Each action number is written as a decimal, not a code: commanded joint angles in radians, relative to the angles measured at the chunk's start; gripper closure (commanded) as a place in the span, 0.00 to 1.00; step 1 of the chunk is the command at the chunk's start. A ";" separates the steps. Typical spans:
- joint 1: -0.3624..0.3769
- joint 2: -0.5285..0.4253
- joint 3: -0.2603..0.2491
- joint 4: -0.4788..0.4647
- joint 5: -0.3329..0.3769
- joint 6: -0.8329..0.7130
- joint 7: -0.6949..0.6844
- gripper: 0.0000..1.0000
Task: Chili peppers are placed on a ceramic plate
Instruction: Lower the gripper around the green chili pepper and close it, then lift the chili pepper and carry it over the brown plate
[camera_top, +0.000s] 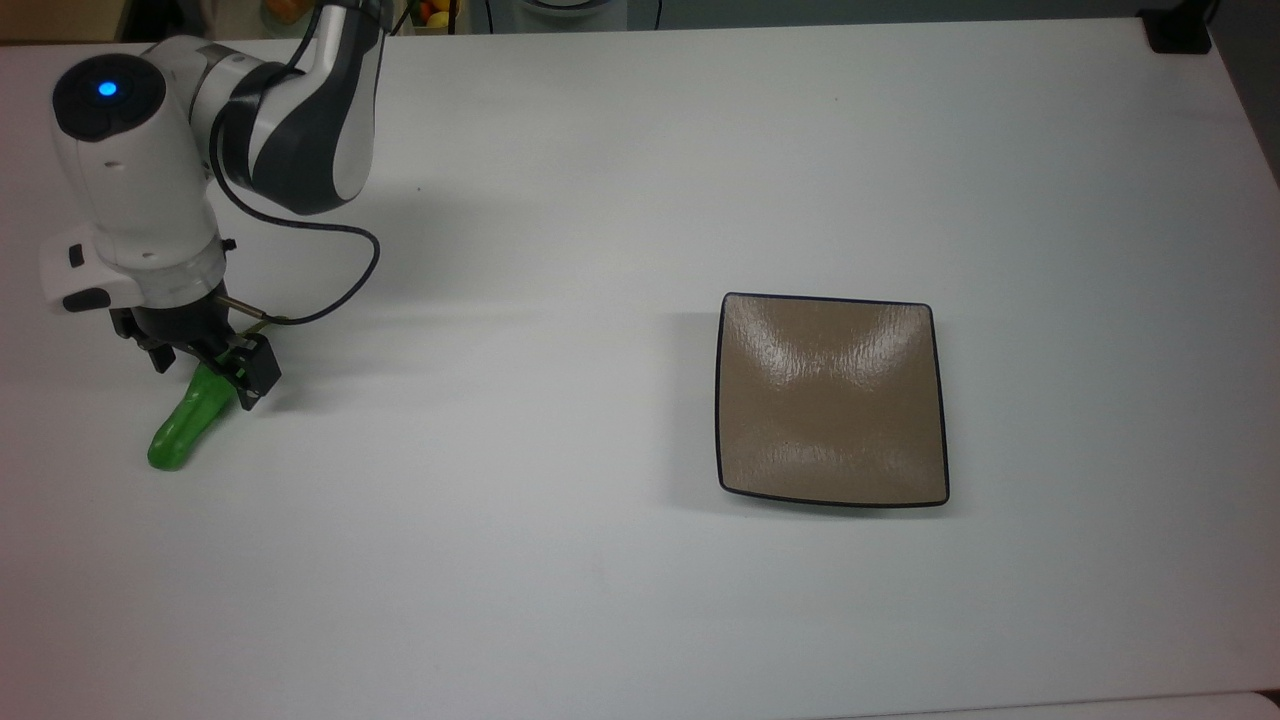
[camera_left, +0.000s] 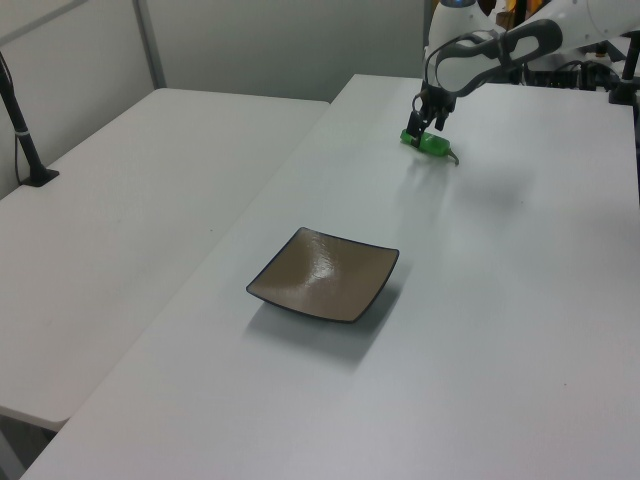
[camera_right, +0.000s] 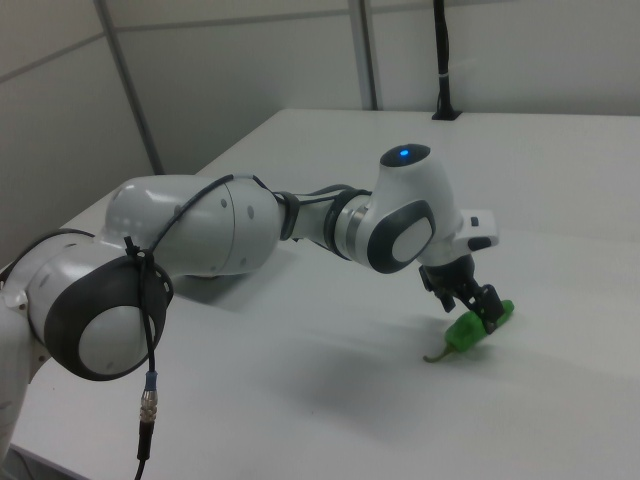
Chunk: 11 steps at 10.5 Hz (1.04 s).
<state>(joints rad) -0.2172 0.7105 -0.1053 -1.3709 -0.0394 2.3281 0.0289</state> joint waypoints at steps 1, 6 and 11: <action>-0.001 0.021 -0.004 -0.010 -0.013 0.034 -0.015 0.04; 0.002 0.023 -0.004 -0.010 -0.045 0.033 -0.035 0.97; 0.048 -0.081 0.009 -0.004 -0.022 -0.092 -0.026 1.00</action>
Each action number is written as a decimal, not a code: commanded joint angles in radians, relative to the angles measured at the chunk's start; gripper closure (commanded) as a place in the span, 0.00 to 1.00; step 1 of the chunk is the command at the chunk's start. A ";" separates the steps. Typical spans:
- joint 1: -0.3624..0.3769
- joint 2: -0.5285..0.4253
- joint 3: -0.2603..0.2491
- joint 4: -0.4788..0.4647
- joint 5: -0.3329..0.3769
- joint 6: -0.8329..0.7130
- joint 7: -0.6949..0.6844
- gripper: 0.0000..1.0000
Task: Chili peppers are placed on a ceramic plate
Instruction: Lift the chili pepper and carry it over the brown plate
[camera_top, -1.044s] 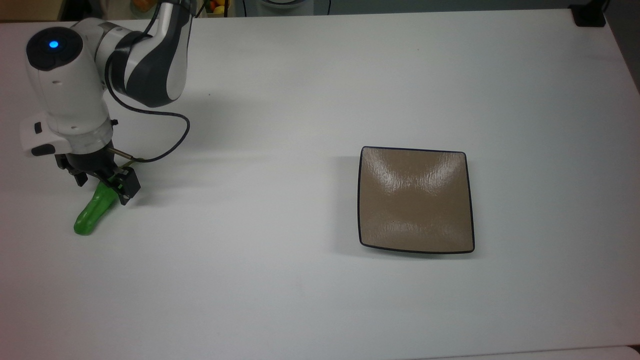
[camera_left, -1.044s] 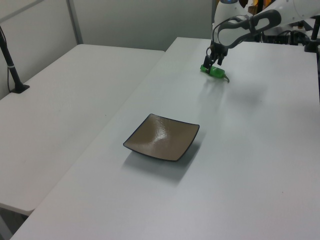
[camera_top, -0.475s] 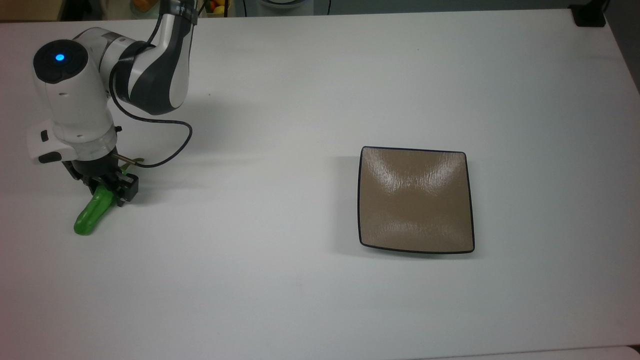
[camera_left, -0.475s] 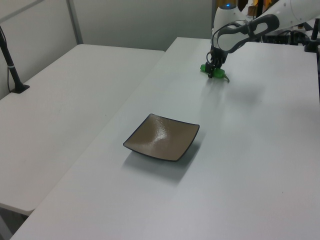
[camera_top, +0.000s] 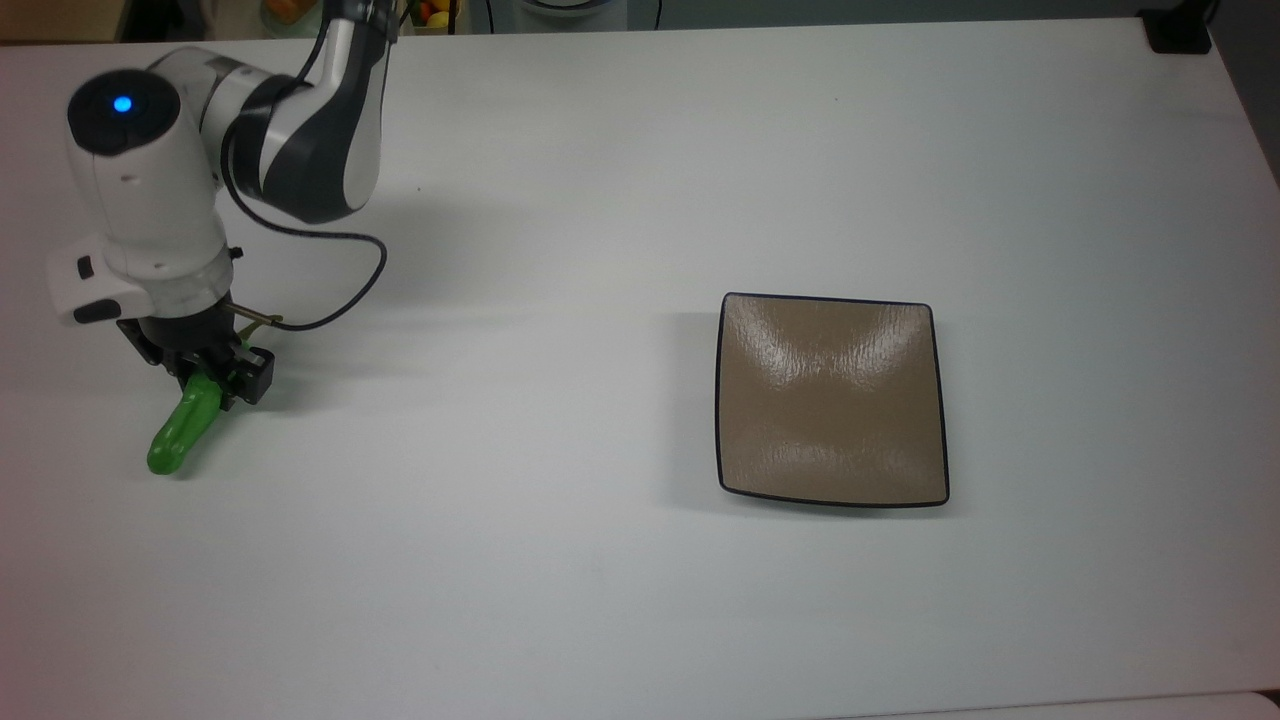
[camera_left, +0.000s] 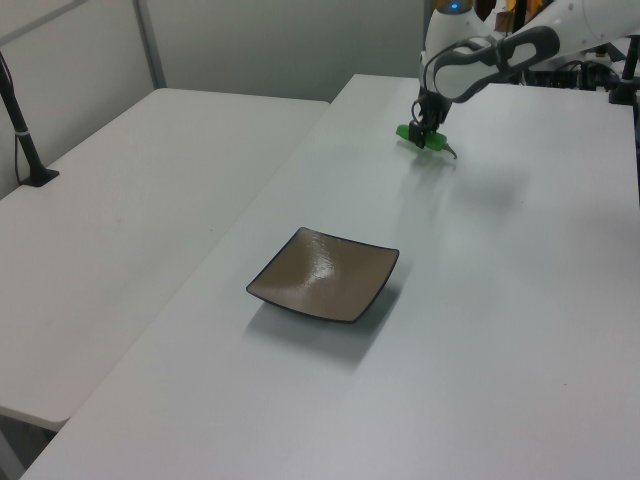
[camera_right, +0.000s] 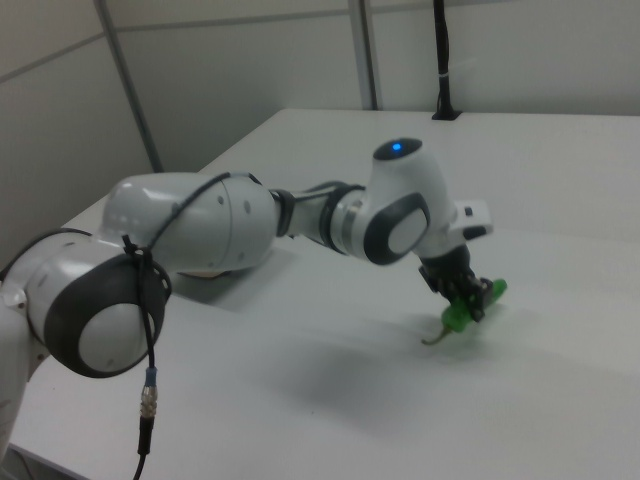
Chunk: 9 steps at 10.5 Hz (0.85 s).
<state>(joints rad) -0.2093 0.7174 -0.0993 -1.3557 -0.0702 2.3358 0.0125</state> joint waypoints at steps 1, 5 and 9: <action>0.053 -0.126 0.004 -0.019 0.016 -0.154 -0.009 1.00; 0.148 -0.286 0.006 -0.017 0.134 -0.358 -0.009 1.00; 0.315 -0.355 0.004 -0.013 0.185 -0.498 0.036 1.00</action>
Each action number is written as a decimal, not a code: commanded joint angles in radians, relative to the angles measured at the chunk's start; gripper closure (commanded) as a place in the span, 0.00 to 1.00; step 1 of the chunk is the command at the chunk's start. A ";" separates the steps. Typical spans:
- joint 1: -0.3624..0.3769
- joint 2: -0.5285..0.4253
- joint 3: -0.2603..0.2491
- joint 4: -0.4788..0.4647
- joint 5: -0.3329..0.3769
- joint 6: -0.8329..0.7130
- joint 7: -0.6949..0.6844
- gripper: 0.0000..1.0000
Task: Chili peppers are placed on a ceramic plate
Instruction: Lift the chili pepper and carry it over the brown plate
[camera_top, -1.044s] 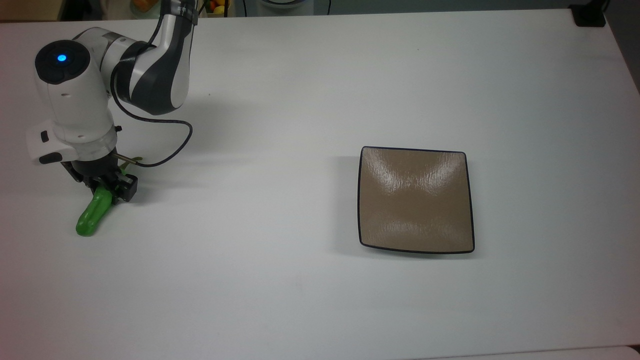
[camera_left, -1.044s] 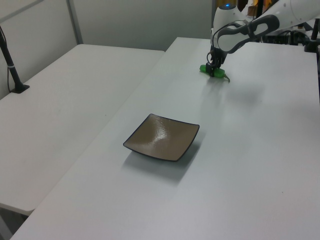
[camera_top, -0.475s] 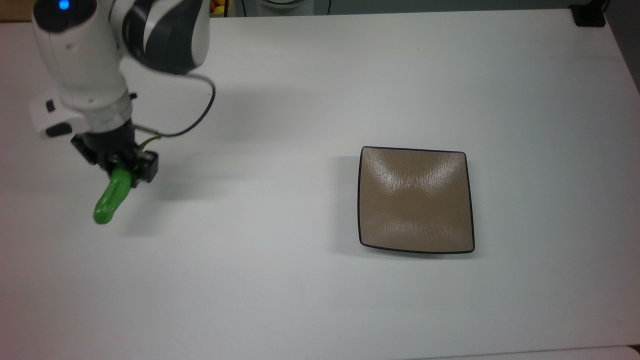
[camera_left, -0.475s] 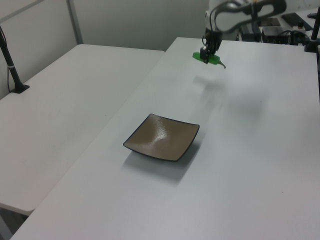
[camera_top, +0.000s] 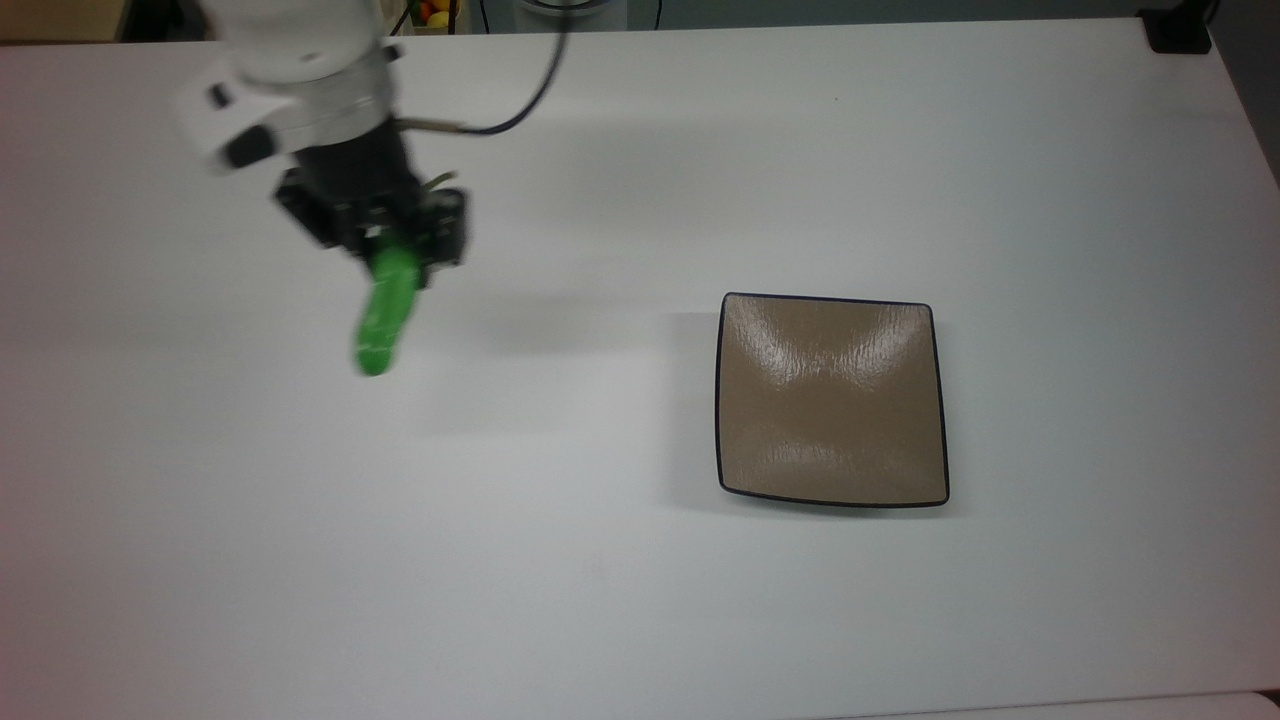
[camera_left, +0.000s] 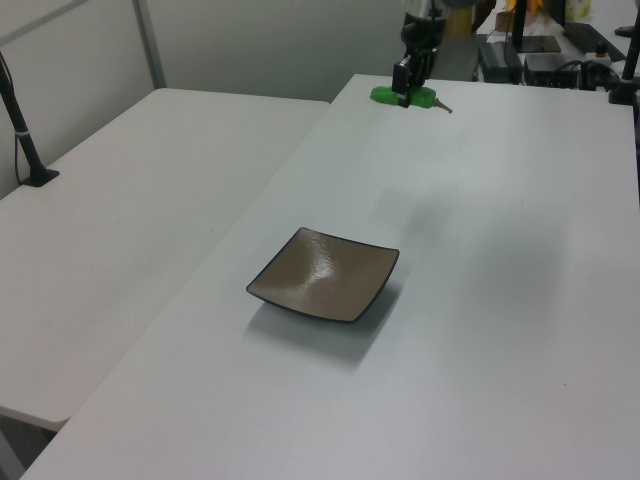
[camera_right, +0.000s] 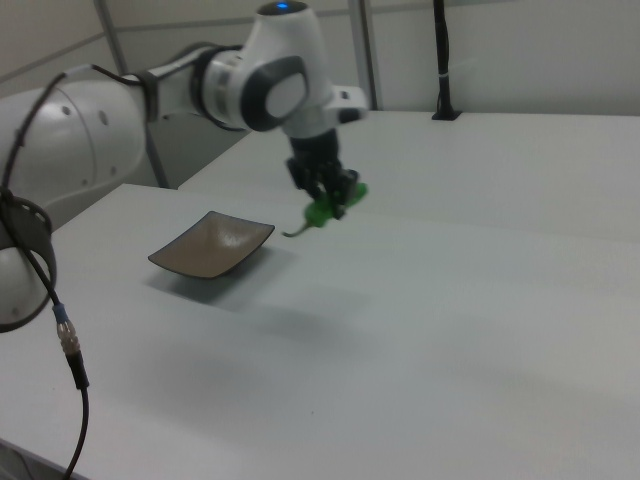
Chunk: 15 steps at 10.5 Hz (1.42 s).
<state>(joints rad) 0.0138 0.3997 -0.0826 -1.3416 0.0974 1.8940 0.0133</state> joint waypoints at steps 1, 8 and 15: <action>0.139 -0.038 -0.011 -0.027 0.016 -0.056 0.089 1.00; 0.363 0.049 0.012 -0.025 0.015 0.058 0.330 0.99; 0.397 0.211 0.086 -0.031 0.013 0.378 0.366 0.99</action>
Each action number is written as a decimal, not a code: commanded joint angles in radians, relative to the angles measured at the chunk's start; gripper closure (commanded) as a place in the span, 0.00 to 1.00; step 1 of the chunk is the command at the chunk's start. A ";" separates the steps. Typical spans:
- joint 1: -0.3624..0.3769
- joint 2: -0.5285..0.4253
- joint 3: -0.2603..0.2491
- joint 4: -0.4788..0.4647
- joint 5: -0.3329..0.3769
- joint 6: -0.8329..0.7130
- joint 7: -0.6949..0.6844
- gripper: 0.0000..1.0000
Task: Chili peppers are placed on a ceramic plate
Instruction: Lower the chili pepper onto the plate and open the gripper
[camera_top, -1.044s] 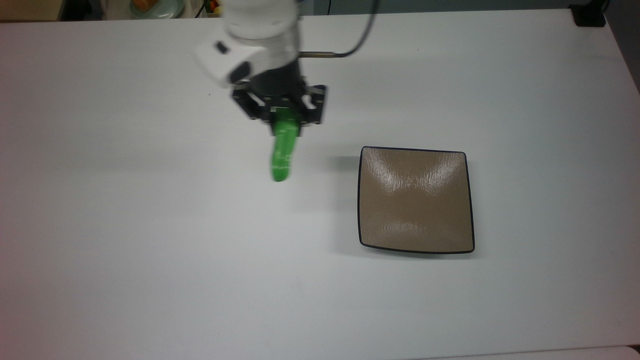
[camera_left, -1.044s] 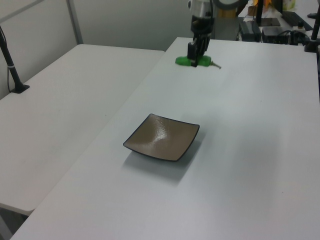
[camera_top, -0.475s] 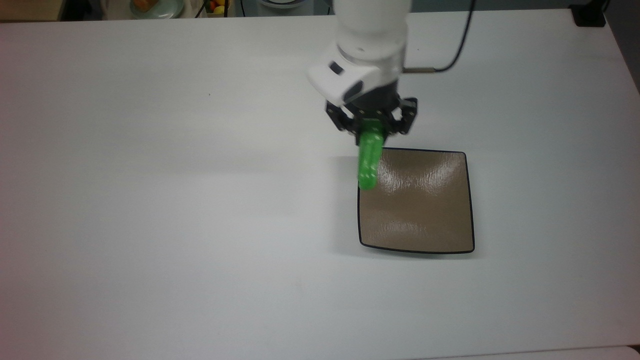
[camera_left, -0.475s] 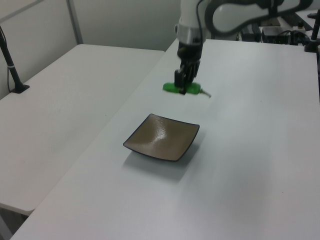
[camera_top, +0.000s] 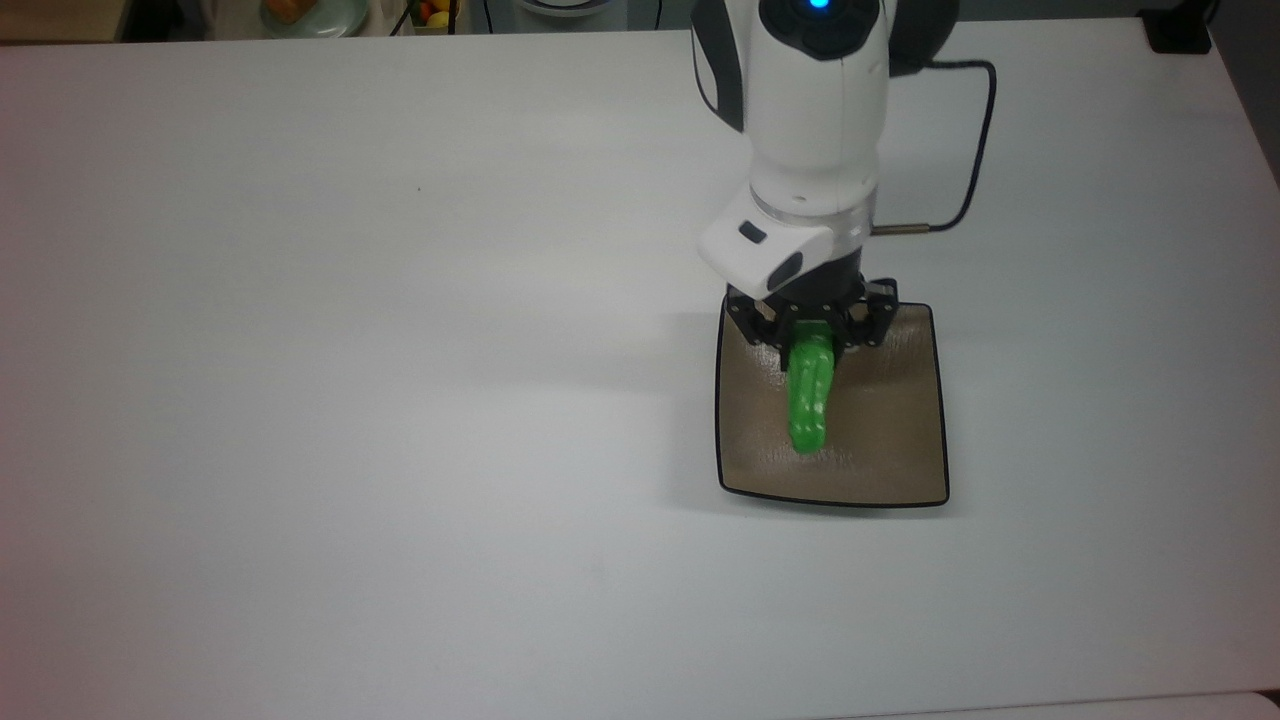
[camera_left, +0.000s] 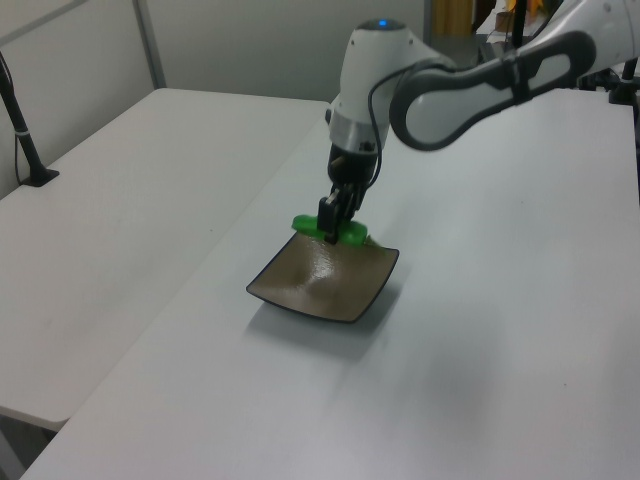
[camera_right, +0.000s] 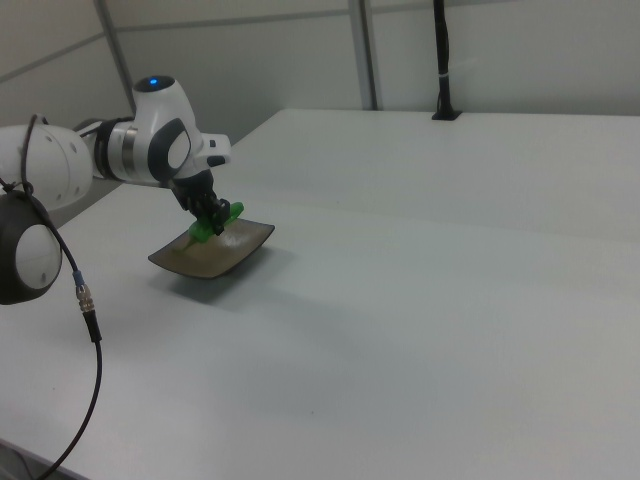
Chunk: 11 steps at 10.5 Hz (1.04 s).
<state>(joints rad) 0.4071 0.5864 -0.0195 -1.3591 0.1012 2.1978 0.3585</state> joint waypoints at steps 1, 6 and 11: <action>0.007 0.038 0.024 -0.011 0.008 0.082 0.020 0.99; 0.010 0.092 0.023 -0.017 -0.005 0.180 0.010 1.00; 0.012 0.105 0.024 -0.018 0.000 0.206 0.017 0.61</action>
<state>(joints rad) 0.4121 0.6965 0.0062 -1.3643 0.1007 2.3811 0.3620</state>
